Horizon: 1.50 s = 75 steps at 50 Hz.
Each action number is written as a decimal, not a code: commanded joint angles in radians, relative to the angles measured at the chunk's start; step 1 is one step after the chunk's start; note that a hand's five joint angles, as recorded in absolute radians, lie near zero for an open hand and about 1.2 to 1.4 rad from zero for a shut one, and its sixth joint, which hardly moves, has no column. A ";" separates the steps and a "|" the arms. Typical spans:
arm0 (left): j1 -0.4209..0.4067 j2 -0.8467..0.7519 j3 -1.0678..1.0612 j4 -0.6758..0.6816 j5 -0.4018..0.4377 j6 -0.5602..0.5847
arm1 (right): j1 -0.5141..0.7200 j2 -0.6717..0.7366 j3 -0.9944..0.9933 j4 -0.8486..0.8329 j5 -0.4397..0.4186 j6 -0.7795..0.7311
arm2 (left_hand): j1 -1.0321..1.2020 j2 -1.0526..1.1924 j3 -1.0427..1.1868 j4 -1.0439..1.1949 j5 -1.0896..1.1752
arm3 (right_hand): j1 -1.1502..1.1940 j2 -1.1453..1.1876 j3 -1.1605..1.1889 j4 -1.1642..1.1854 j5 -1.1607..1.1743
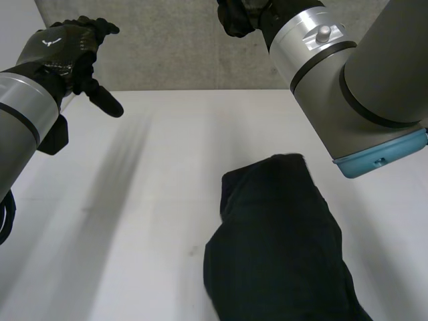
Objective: Fold the shorts.
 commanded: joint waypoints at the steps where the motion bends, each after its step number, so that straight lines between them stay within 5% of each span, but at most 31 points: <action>1: -0.007 -0.007 -0.021 -0.004 0.000 0.000 | 0.000 0.000 0.077 0.139 0.039 -0.041 | 0.006 0.007 0.002 -0.020 -0.039 | -0.200 -0.375 -0.391 -0.393 -0.363; 3: -0.022 -0.013 -0.035 -0.012 0.003 -0.004 | -0.002 0.009 0.137 0.191 0.039 -0.090 | 0.015 0.016 0.011 -0.012 -0.030 | -0.534 -0.710 -0.725 -0.727 -0.697; 11: -0.198 -0.127 -0.098 -0.006 -0.003 -0.013 | -0.296 -0.003 0.356 0.222 -0.037 -0.326 | 0.027 0.027 0.023 0.000 -0.018 | -0.553 -0.729 -0.745 -0.747 -0.717; 13: -0.234 -0.161 -0.102 -0.001 0.000 -0.017 | -0.356 -0.003 0.384 0.222 -0.101 -0.375 | 0.029 0.030 0.026 0.003 -0.015 | -0.553 -0.729 -0.745 -0.747 -0.717; 18: -0.330 -0.265 -0.104 0.011 -0.001 -0.030 | -0.552 0.018 0.424 0.234 -0.417 -0.521 | 0.053 0.054 0.049 0.027 0.008 | -0.524 -0.700 -0.715 -0.717 -0.688; 22: -0.375 -0.325 -0.104 0.013 -0.003 -0.063 | -0.612 0.087 0.421 0.237 -0.560 -0.538 | 0.053 0.054 0.049 0.027 0.008 | -0.507 -0.682 -0.698 -0.700 -0.670; 33: -0.461 -0.492 -0.043 0.047 -0.110 -0.131 | -0.609 0.241 0.396 0.246 -0.588 -0.475 | 0.082 0.083 0.079 0.056 0.037 | -0.492 -0.668 -0.683 -0.685 -0.655; 37: -0.476 -0.561 0.005 0.045 -0.210 -0.131 | -0.603 0.291 0.390 0.232 -0.599 -0.406 | 0.305 0.306 0.301 0.278 0.260 | -0.489 -0.665 -0.680 -0.682 -0.652; 40: -0.481 -0.587 0.019 0.050 -0.271 -0.128 | -0.569 0.305 0.389 0.217 -0.600 -0.334 | 0.636 0.637 0.633 0.610 0.592 | -0.387 -0.562 -0.578 -0.580 -0.550; 44: -0.481 -0.593 0.036 0.045 -0.293 -0.123 | -0.528 0.307 0.389 0.168 -0.602 -0.230 | 1.197 1.198 1.193 1.171 1.152 | 0.349 0.173 0.158 0.156 0.185; 51: -0.407 -0.555 0.071 0.045 -0.288 -0.027 | -0.481 0.235 0.405 0.097 -0.602 -0.109 | 1.224 1.225 1.220 1.198 1.179 | 0.403 0.227 0.211 0.209 0.239; 55: -0.314 -0.512 0.114 0.048 -0.274 0.166 | -0.419 0.184 0.409 0.090 -0.562 -0.082 | 1.224 1.225 1.220 1.198 1.179 | 0.403 0.227 0.211 0.209 0.239; 60: -0.182 -0.506 0.207 0.109 -0.205 0.363 | -0.340 0.109 0.447 0.088 -0.395 -0.041 | 1.224 1.225 1.220 1.198 1.179 | 0.403 0.227 0.211 0.209 0.239; 66: -0.088 -0.537 0.315 0.137 -0.112 0.408 | -0.240 0.078 0.478 0.073 -0.298 -0.023 | 1.224 1.225 1.220 1.198 1.179 | 0.403 0.227 0.211 0.209 0.239; 70: -0.068 -0.625 0.368 0.154 -0.020 0.414 | -0.166 0.107 0.462 0.070 -0.254 0.017 | 0.742 0.743 0.739 0.716 0.698 | 0.403 0.227 0.211 0.209 0.239; 75: -0.070 -0.661 0.353 0.149 -0.023 0.414 | -0.140 0.181 0.421 0.077 -0.116 0.031 | 0.086 0.087 0.082 0.059 0.041 | 0.403 0.227 0.211 0.209 0.239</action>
